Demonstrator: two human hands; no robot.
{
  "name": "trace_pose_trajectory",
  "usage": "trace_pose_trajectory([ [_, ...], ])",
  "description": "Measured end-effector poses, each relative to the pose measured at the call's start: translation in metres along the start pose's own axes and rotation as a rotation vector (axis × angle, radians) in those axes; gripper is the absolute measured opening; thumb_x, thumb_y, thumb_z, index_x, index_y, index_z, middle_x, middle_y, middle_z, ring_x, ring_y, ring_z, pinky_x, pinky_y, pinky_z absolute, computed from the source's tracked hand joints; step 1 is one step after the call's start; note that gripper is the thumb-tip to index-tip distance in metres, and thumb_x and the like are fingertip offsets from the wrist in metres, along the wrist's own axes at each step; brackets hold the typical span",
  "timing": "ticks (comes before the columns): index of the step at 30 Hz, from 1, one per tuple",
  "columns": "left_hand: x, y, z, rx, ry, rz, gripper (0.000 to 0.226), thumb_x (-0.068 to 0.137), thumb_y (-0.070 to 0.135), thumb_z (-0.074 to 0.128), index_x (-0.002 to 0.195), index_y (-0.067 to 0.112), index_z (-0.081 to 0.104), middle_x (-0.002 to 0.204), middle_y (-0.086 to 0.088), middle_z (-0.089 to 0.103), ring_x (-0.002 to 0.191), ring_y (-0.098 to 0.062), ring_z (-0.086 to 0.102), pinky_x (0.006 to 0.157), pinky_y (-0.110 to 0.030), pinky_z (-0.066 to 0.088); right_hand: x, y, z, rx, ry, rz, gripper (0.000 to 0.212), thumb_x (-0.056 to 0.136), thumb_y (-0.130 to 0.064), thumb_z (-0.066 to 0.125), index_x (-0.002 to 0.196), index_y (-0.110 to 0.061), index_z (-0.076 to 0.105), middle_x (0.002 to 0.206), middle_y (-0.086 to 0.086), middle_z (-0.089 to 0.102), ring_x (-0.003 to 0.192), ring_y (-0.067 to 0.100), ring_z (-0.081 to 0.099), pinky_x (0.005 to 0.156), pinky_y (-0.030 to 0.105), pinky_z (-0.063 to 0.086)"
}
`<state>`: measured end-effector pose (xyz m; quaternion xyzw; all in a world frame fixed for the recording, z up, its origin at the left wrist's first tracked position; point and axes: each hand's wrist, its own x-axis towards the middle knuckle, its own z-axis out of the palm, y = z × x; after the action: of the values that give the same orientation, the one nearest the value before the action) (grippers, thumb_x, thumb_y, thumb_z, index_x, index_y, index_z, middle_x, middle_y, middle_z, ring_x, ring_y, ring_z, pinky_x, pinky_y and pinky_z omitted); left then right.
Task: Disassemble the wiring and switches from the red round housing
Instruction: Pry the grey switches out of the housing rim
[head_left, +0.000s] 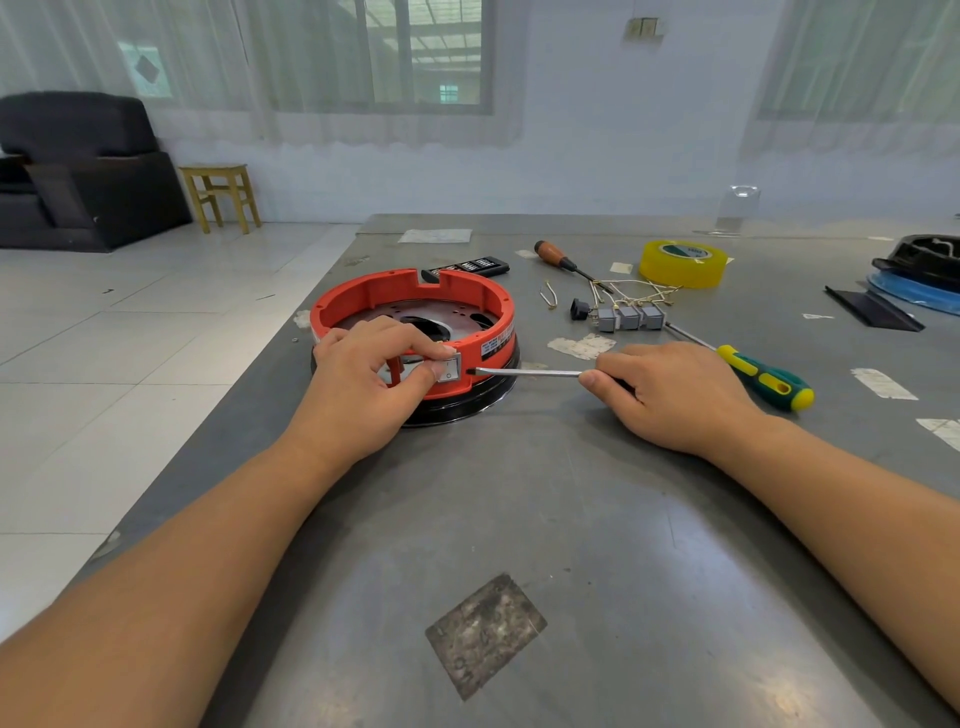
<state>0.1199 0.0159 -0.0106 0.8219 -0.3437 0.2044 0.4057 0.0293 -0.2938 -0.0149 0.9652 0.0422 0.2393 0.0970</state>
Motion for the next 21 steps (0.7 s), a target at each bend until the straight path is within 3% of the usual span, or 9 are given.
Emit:
trace_pose_trajectory([
  [11, 0.0022, 0.0034, -0.0002, -0.015, -0.012, -0.026, 0.018, 0.095, 0.023, 0.077, 0.098, 0.04, 0.073, 0.102, 0.013, 0.069, 0.106, -0.01, 0.058, 0.107, -0.054, 0.036, 0.0031, -0.006, 0.0052, 0.073, -0.058, -0.003, 0.053, 0.097, -0.067, 0.013, 0.079, -0.032, 0.048, 0.069, -0.01, 0.049, 0.066, 0.014, 0.048, 0.049, 0.028, 0.028],
  [15, 0.0027, 0.0048, -0.001, -0.014, -0.033, -0.048, 0.019, 0.095, 0.024, 0.076, 0.099, 0.042, 0.072, 0.105, 0.01, 0.07, 0.106, -0.01, 0.058, 0.108, -0.054, 0.036, 0.0036, -0.005, 0.0076, 0.063, 0.017, -0.028, 0.049, 0.099, -0.065, 0.018, 0.077, -0.031, 0.045, 0.07, -0.007, 0.052, 0.064, 0.017, 0.048, 0.049, 0.029, 0.026],
  [21, 0.0041, 0.007, -0.0029, -0.004, -0.058, -0.072, 0.017, 0.096, 0.025, 0.075, 0.101, 0.041, 0.071, 0.108, 0.007, 0.07, 0.107, -0.013, 0.059, 0.109, -0.057, 0.038, 0.0096, 0.002, 0.0087, 0.076, 0.063, -0.068, 0.048, 0.102, -0.06, 0.026, 0.08, -0.028, 0.055, 0.073, -0.007, 0.053, 0.069, 0.021, 0.055, 0.059, 0.033, 0.039],
])
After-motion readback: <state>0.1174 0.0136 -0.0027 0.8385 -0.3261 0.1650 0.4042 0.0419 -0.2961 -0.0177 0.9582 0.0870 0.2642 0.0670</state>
